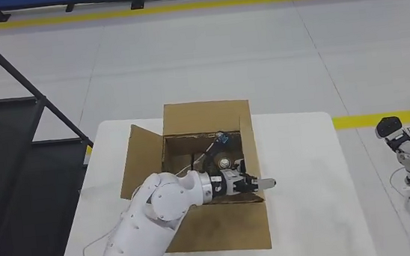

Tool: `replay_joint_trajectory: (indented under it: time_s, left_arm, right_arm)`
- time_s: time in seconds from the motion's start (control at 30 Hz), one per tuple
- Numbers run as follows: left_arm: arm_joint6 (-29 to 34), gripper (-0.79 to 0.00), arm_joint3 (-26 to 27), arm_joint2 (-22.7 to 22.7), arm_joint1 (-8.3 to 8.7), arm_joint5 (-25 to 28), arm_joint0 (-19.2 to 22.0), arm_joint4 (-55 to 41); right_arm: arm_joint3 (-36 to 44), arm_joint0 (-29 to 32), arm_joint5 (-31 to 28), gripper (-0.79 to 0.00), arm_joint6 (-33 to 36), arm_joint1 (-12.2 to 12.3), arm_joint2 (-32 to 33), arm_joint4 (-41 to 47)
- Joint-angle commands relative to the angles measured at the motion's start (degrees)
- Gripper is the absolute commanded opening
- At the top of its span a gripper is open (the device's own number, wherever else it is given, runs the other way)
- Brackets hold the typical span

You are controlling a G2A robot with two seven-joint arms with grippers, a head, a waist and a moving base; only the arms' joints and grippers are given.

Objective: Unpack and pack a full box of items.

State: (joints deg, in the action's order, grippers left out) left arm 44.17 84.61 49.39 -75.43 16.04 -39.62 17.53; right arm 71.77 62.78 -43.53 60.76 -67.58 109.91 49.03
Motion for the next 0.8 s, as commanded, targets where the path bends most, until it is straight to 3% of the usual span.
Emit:
replay_joint_trajectory:
  time_s: [0.0, 0.1, 0.37, 0.77]
  left_arm:
    - [-1.83, 0.0, 0.4, -2.31, -0.58, 0.22, 0.75, 2.44]
    - [-3.52, 0.0, -0.54, -6.28, -1.79, 0.61, 2.55, 5.7]
    - [-7.19, 0.0, -10.79, -15.08, -6.58, -0.41, 9.55, 6.43]
    - [-1.85, 0.0, -24.76, -22.92, -13.96, -1.78, 18.12, 3.15]
  right_arm:
    - [-0.21, 0.4, -0.01, 0.0, -0.01, 0.3, 1.11, 0.22]
    - [-0.28, 1.33, 0.17, 0.0, 0.17, 0.79, 2.8, 0.66]
    - [-2.3, 2.01, 0.7, 0.0, 0.7, 1.89, 5.15, 0.64]
    - [-4.61, 0.85, 0.69, 0.0, 0.69, 2.8, 4.29, 0.61]
